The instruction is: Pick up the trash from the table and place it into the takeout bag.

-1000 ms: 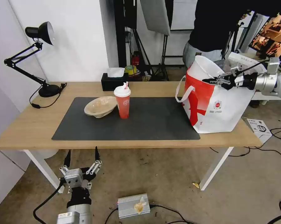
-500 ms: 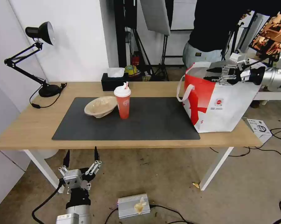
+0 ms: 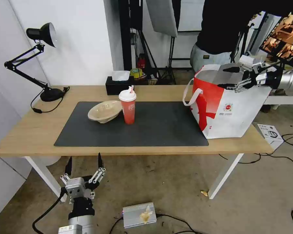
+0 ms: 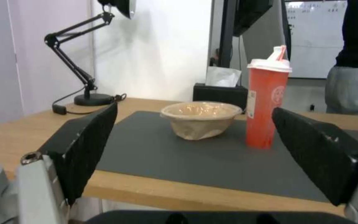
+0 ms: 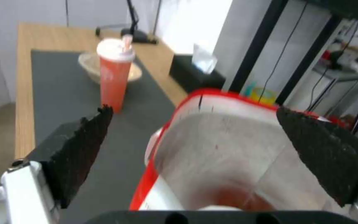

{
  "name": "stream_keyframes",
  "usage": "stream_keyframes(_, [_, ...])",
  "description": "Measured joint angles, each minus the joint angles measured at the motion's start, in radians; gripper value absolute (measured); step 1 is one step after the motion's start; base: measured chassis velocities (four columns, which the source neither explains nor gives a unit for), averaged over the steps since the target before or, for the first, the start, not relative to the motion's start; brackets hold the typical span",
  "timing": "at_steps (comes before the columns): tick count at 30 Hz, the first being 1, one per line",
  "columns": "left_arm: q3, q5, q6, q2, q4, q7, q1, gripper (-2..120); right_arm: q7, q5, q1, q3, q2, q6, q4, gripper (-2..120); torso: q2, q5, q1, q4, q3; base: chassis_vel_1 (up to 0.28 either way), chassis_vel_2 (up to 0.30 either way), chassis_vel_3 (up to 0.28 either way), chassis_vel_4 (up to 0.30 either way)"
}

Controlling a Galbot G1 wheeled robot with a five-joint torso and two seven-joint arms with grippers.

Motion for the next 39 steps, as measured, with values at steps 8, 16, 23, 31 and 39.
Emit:
stream_keyframes(8, [-0.015, -0.010, -0.001, 0.008, -0.004, -0.001, -0.008, 100, 0.233, 0.164, -0.158, 0.135, -0.046, 0.013, 0.202, 100, 0.000, -0.0001, 0.000, 0.0001, 0.000, 0.000, 0.000, 0.000, 0.000])
stream_keyframes(16, [-0.013, -0.018, 0.000, 0.011, 0.002, -0.001, -0.018, 100, 0.622, 0.268, -0.471, 0.356, -0.089, 0.084, 0.586, 100, 0.000, -0.0003, 0.000, 0.0002, 0.000, 0.000, 0.000, 0.000, 0.000])
stream_keyframes(23, [-0.013, -0.023, 0.000, 0.011, 0.008, -0.001, -0.027, 100, 0.921, 0.251, -0.787, 0.514, -0.034, 0.178, 0.856, 100, 0.000, -0.0001, 0.000, 0.0000, 0.000, 0.000, 0.000, 0.000, 0.000])
stream_keyframes(31, [-0.014, -0.046, 0.003, 0.016, 0.007, -0.002, -0.034, 100, 1.218, -0.028, -1.104, 0.592, 0.139, 0.265, 1.063, 100, 0.000, -0.0002, 0.000, -0.0002, 0.000, 0.000, 0.000, 0.000, 0.000])
stream_keyframes(39, [-0.026, -0.060, 0.009, 0.018, 0.004, -0.002, -0.040, 100, 1.404, -0.218, -1.251, 0.550, 0.289, 0.296, 1.118, 100, 0.000, -0.0002, 0.000, 0.0001, 0.000, 0.000, 0.000, 0.000, 0.000])
